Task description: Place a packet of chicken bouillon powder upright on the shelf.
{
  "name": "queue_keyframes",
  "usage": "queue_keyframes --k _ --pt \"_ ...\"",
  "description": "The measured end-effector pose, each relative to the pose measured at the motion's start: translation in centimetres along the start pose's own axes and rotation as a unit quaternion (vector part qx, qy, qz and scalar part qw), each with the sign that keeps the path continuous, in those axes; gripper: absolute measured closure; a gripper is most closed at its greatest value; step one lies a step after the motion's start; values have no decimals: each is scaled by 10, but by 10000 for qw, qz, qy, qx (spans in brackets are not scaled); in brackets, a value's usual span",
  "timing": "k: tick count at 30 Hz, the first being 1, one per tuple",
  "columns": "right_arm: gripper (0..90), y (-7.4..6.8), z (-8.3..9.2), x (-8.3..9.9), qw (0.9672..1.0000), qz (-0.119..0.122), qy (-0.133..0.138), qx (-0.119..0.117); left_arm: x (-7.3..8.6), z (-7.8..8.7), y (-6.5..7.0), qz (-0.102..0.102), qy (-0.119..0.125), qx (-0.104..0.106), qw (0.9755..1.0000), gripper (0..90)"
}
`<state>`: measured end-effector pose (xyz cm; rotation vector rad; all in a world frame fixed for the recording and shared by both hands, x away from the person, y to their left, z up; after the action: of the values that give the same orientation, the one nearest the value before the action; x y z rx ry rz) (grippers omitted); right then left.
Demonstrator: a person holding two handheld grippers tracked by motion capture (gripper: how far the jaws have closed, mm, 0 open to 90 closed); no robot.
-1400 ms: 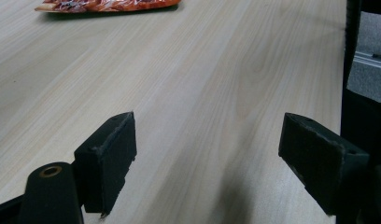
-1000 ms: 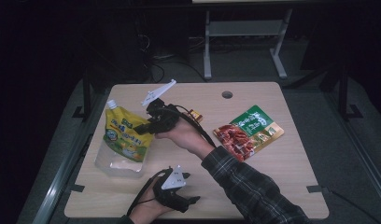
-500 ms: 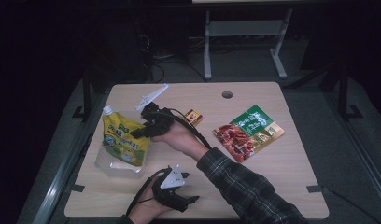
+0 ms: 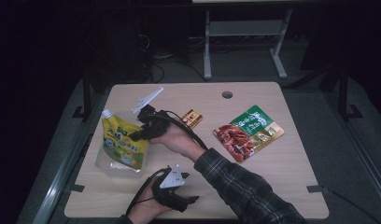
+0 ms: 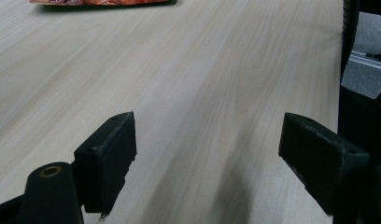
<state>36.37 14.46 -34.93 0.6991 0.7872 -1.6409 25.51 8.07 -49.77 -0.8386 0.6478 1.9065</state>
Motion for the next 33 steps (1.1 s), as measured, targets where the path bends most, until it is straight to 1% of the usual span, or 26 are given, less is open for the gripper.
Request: queue_keyframes --k 3,8,9,11,14,16,21,22,23,24,25,26,30,31,33 --pt "898 0 -1 0 10000 -1 -7 -23 0 0 0 -2 0 5 10000 185" --pt "894 1 -3 1 10000 7 -40 15 0 -1 0 -21 8 29 10000 186" --pt "893 2 -3 1 10000 -7 -71 23 -1 -1 2 24 54 43 10000 186" --pt "891 2 -4 1 10000 17 -82 14 -1 -1 2 18 46 41 10000 186" --pt "888 1 -5 1 9999 0 -120 5 0 -1 1 -22 10 25 10000 185" --pt "886 2 -7 1 9998 62 -169 33 0 -1 -1 -129 -34 4 9999 186" --pt "879 2 -9 2 9997 65 -214 -4 0 -1 0 -149 -50 4 9999 185" --pt "876 1 -10 1 9997 71 -225 -6 0 -1 -1 -202 -51 -3 9998 186" --pt "872 2 -11 1 9997 85 -217 0 0 -1 -1 -196 -50 1 9998 185" --pt "869 1 -11 1 9997 26 -239 -15 0 -2 -1 -193 -48 4 9998 185" --pt "864 1 -11 2 9997 45 -252 -22 0 -2 -1 -190 -48 9 9998 185" --pt "854 1 -12 3 9996 38 -259 -55 -1 -2 0 -134 -8 24 9999 186" --pt "845 0 -13 6 9995 65 -301 -54 0 -2 0 -134 -18 26 9999 186" --pt "839 0 -13 7 9995 75 -302 -58 0 -2 0 -102 -19 31 9999 185" --pt "830 -1 -13 8 9995 26 -300 -76 0 -2 1 -70 -16 51 10000 186"
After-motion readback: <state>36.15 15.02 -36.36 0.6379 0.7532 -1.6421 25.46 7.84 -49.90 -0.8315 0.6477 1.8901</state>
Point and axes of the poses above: each handheld gripper's, and its own axes: z roughly backward along the jaws, x roughly out of its underside, y roughly to its right, the point moved 7 cm from there along -z, roughly forward along the jaws, and after that the axes turned 5 degrees about z, right-handed, at the moved point
